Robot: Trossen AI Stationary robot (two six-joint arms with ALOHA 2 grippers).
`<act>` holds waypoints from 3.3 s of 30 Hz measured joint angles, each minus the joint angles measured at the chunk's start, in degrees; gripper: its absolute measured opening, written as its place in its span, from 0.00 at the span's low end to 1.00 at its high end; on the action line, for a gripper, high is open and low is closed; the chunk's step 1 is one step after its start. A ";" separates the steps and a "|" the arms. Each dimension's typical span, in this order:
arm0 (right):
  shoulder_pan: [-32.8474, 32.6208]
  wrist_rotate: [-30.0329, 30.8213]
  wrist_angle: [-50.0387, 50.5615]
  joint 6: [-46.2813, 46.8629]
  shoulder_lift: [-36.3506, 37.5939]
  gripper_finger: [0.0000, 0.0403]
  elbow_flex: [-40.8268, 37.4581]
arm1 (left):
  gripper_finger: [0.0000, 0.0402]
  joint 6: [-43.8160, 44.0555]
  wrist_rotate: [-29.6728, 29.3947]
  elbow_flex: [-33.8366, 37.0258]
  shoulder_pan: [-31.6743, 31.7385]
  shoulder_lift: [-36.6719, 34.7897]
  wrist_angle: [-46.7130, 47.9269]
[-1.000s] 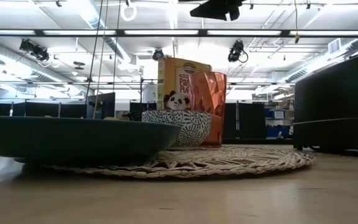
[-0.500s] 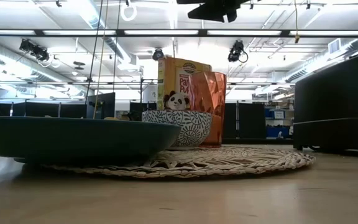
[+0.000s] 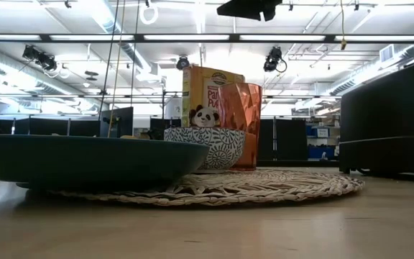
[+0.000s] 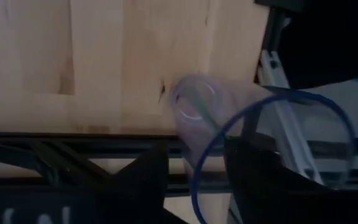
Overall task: Arrange a breakfast setting
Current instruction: Put the violet spoon on the placemat to the right of the red bowl
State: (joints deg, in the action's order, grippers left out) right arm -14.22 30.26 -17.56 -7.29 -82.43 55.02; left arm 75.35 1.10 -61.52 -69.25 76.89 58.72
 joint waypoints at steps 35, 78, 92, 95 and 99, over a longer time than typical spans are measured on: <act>-16.08 16.21 2.83 1.35 0.11 0.93 -0.04 | 0.04 6.61 -8.01 0.02 12.41 -8.10 19.55; -25.61 13.49 8.33 13.22 0.11 0.93 -0.04 | 0.12 21.36 -5.48 4.85 5.66 -6.14 8.61; -25.05 13.49 8.30 13.16 0.11 0.93 -0.04 | 0.30 12.41 -4.93 -1.68 5.70 -8.29 11.91; -24.53 13.17 8.29 13.05 0.11 0.93 -0.04 | 0.30 9.03 -6.51 -5.39 5.68 -8.32 11.24; -23.31 13.14 8.28 12.13 0.11 0.93 -0.04 | 0.28 5.35 -8.71 -10.96 5.68 -8.32 11.01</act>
State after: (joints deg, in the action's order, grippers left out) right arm -37.53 43.40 -9.28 4.84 -82.32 54.98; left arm 80.70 -7.60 -72.48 -63.57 68.58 69.72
